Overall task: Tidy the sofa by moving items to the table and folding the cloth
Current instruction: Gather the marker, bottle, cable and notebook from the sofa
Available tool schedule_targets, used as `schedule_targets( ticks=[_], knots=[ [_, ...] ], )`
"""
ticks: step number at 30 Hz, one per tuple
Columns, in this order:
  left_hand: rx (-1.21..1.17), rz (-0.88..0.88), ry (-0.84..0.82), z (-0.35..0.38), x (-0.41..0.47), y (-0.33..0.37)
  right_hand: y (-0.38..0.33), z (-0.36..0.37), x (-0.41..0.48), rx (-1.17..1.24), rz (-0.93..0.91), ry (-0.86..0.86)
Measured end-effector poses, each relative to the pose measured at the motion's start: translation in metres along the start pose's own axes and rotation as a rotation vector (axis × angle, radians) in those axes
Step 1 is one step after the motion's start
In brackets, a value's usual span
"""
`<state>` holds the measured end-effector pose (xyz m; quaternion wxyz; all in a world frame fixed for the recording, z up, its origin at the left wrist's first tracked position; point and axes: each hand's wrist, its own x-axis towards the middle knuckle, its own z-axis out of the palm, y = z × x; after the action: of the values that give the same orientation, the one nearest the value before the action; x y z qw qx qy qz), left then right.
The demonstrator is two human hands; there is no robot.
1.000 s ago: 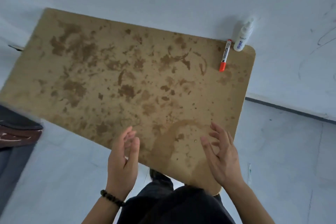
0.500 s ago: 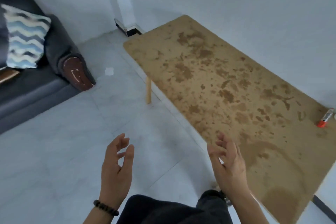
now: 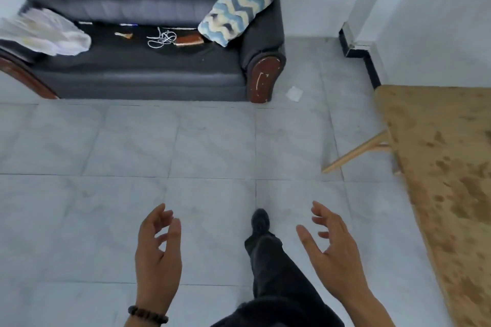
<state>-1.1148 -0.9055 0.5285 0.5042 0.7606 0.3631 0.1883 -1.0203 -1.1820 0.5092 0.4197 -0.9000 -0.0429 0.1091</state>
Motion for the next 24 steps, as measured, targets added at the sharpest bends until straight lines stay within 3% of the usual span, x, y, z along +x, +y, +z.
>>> schedule_targets(
  ticks=[5,14,24],
  knots=[
    [0.039,-0.045,0.096,0.021,0.117,0.015,-0.041,0.052,0.148,0.072,-0.051,-0.086],
    [0.033,0.014,0.261,0.029,0.302,0.098,-0.182,0.088,0.363,0.052,-0.261,-0.186],
    [0.007,-0.070,0.283,0.038,0.517,0.082,-0.288,0.191,0.554,-0.033,-0.322,-0.253]
  ],
)
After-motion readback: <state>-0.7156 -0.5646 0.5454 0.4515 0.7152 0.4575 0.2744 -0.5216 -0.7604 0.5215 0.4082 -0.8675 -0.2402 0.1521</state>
